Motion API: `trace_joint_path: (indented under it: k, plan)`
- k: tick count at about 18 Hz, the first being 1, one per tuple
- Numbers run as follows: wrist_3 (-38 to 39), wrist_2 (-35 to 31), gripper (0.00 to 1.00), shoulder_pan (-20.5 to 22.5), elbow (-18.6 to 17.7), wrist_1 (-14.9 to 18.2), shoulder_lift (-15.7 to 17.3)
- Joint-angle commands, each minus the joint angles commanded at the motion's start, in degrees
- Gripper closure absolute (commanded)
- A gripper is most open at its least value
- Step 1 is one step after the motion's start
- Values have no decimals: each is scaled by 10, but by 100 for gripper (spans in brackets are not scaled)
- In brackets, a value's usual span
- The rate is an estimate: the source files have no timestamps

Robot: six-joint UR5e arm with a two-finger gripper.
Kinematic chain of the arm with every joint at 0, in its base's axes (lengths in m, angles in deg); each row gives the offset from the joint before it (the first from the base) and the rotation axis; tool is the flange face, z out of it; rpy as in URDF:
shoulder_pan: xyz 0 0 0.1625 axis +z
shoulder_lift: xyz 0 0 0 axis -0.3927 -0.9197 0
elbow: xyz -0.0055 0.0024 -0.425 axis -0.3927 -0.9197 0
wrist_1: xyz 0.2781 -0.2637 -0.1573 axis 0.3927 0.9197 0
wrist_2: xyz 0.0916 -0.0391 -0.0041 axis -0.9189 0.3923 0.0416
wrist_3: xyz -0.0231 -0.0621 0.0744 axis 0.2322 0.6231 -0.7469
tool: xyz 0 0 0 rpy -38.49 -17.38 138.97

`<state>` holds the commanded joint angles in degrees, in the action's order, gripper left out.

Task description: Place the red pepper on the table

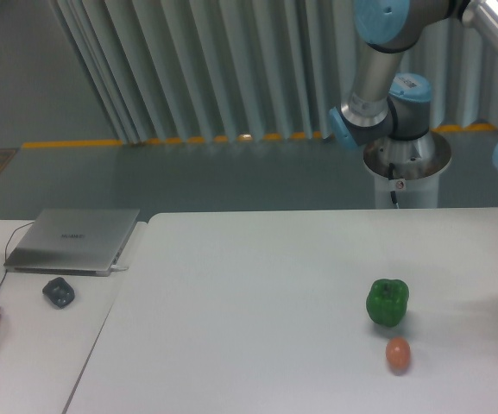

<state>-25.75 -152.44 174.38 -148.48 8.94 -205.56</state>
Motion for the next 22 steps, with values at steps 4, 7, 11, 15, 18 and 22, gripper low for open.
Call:
trace_joint_path:
  k: [4, 7, 11, 15, 18, 22]
  plan:
    - [1, 7, 57, -8, 17, 33, 8]
    - [-2, 9, 46, -4, 17, 34, 14]
    - [-19, 9, 0, 28, 14, 28, 25]
    - [-105, 11, 0, 46, 15, 12, 26]
    - [-199, 7, 0, 47, 9, -34, 20]
    - [-272, 5, 0, 51, 15, -60, 11]
